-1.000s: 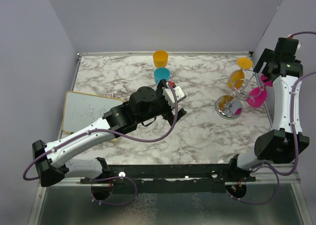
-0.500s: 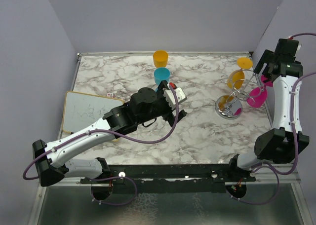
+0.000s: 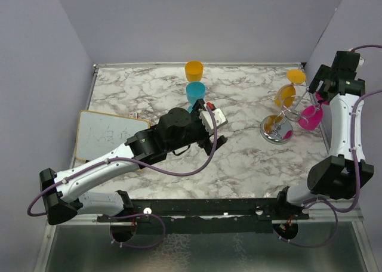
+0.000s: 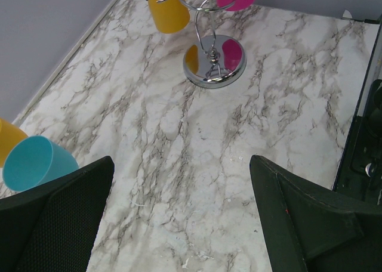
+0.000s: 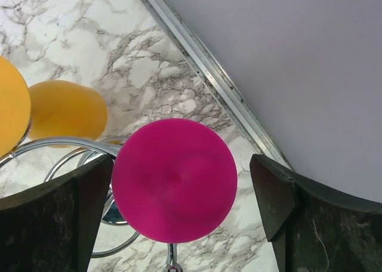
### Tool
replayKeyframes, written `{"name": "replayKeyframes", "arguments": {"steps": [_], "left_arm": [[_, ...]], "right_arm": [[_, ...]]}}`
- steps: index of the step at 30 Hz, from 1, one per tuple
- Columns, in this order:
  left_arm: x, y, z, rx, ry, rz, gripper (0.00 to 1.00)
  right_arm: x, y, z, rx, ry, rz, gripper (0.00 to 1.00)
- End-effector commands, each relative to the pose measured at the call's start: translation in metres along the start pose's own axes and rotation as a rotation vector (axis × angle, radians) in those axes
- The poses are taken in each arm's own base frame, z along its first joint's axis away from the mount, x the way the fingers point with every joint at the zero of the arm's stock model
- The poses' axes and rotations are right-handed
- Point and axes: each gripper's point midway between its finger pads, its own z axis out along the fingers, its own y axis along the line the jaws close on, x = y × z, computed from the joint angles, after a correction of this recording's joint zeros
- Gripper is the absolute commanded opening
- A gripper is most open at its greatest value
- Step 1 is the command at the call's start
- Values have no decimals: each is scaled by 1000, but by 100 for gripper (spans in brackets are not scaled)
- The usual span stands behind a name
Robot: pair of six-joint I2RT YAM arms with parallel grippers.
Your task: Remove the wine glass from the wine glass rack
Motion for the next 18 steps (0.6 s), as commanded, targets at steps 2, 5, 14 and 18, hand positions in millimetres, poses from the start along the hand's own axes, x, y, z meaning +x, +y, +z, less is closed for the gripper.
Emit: {"name": "replayKeyframes", "arguments": {"steps": [2, 5, 14, 18], "left_arm": [[-3, 2, -3, -16, -18, 13, 99], [-3, 2, -3, -18, -17, 14, 99], [-2, 3, -3, -23, -15, 18, 99], [-2, 3, -3, -23, -14, 17, 99]], "right_arm": [[-3, -6, -3, -24, -27, 53, 97], [-5, -4, -4, -49, -33, 67, 96], [-12, -1, -11, -77, -54, 70, 90], [-13, -1, -13, -82, -60, 69, 85]]}}
